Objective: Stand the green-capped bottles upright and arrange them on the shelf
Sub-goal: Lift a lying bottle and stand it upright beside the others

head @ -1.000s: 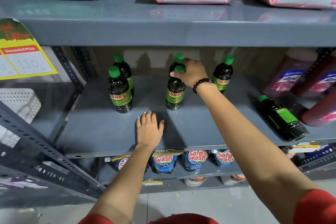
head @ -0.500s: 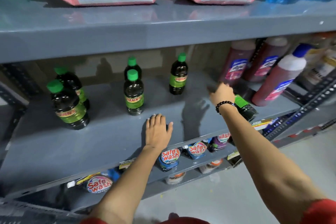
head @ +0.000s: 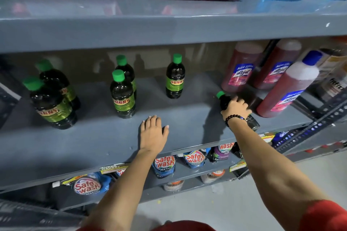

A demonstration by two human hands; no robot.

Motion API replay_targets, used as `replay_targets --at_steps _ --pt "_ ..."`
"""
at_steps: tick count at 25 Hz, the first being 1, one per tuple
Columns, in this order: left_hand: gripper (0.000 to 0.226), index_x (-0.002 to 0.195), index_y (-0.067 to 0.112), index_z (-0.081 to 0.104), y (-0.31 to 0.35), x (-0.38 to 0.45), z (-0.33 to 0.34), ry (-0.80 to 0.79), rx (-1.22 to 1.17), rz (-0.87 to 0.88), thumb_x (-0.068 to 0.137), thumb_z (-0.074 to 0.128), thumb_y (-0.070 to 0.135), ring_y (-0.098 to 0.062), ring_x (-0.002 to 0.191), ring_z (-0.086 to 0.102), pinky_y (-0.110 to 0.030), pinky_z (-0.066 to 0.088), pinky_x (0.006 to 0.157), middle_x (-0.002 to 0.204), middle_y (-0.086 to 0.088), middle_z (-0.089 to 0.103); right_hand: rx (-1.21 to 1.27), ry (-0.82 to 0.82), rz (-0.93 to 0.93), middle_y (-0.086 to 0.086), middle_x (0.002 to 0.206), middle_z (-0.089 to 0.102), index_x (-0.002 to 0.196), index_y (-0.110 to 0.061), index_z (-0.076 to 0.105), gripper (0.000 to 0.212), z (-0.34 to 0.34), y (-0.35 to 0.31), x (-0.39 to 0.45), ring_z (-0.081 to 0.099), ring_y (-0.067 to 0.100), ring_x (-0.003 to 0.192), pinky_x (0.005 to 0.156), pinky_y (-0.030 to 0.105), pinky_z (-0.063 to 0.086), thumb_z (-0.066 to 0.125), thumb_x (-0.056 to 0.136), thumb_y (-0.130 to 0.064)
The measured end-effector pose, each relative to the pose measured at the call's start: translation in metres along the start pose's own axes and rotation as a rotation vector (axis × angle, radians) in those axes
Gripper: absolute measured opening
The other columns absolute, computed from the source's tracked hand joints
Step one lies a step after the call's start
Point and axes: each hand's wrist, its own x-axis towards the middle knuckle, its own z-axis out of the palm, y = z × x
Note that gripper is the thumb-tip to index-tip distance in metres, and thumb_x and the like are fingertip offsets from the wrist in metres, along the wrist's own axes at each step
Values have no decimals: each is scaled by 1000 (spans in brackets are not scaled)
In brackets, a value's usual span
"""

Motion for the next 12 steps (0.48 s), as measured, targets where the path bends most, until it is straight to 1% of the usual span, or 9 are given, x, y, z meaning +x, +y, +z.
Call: replay_targets --at_steps 2,3,5,6,7,9,12 --pt "55 99 0 62 0 1 1 19 6 5 81 30 40 -36 101 61 -47 48 88 104 -20 68 100 12 29 20 134 46 134 -1 37 71 -6 -8 -2 42 38 126 104 50 37 74 76 -19" --pt "55 100 0 62 0 1 2 24 9 5 81 30 41 -35 101 61 -47 48 89 105 -20 68 172 -10 26 19 132 47 131 -2 40 73 -10 -13 -2 44 38 125 103 49 39 77 72 -22" --pt "55 101 1 61 -1 2 3 26 9 10 81 30 41 -35 102 60 -46 48 89 106 -19 68 362 -55 -47 19 126 54 123 -4 51 72 -23 -28 -2 52 36 118 99 44 47 81 63 -32" --pt "55 101 1 61 -1 2 3 29 9 15 81 30 41 -35 102 60 -46 47 90 106 -19 67 475 -67 -99 18 122 58 119 -4 55 70 -32 -37 -3 58 34 111 95 41 51 81 60 -32" --pt "55 101 1 61 -1 1 3 30 13 18 81 29 41 -35 103 60 -47 47 90 107 -19 67 587 -78 -142 16 117 61 116 -5 56 67 -41 -47 -5 61 31 105 91 38 52 82 60 -28" --pt "55 102 1 61 -2 1 3 30 13 19 81 29 41 -35 103 59 -47 46 91 107 -20 67 762 -135 -204 8 108 62 116 -6 54 61 -55 -67 -13 60 23 96 87 31 52 81 62 -17" --pt "52 106 0 59 -3 1 4 12 -2 9 84 33 39 -35 107 57 -48 44 94 111 -20 66 850 -239 -261 0 100 60 115 -10 57 57 -53 -89 -26 60 19 100 79 23 44 80 63 -11"
